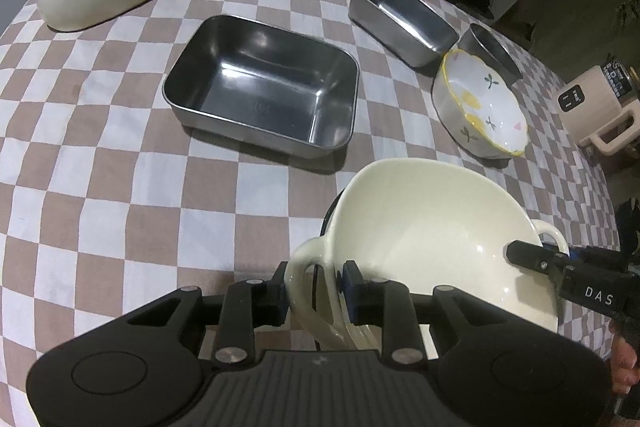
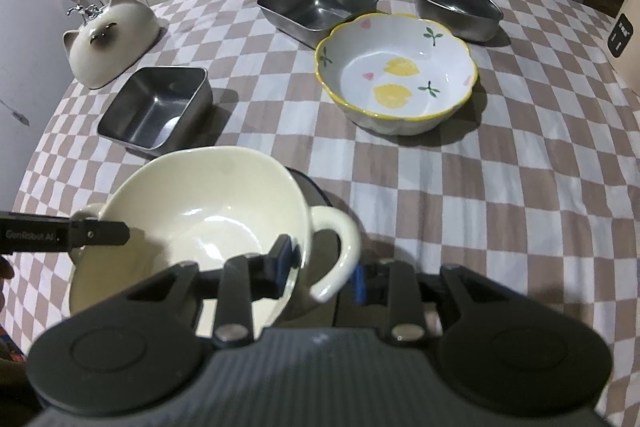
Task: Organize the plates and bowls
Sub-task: 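Lower the cream bowl with both tools onto the dark-rimmed plate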
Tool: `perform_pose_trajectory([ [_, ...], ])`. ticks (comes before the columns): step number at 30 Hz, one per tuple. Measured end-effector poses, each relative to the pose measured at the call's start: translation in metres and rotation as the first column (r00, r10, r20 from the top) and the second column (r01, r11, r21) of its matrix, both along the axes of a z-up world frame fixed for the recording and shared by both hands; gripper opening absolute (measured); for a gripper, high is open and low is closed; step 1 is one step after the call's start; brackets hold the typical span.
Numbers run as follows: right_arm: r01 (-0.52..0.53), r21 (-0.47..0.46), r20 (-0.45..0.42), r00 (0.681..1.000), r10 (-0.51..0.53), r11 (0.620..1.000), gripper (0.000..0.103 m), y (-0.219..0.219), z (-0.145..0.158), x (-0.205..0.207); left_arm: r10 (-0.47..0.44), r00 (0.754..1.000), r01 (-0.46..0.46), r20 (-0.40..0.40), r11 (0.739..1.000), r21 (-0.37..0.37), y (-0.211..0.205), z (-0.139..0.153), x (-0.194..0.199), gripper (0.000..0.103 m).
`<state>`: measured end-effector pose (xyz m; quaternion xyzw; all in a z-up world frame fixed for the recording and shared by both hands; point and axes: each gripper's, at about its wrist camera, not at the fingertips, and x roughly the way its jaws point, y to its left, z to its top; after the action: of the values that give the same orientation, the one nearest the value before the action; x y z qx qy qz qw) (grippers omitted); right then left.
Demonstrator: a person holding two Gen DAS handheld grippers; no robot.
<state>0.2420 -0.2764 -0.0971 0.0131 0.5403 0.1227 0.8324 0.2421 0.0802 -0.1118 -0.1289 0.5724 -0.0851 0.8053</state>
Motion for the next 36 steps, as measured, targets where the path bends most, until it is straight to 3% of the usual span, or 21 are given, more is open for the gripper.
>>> perform_pose_trajectory([
  [36,-0.042,-0.051,-0.078,0.996,0.038,0.998,0.044,0.008,-0.018,0.006,-0.076,0.997,0.077,-0.023,0.995,0.059,-0.013,-0.003,-0.003,0.033],
])
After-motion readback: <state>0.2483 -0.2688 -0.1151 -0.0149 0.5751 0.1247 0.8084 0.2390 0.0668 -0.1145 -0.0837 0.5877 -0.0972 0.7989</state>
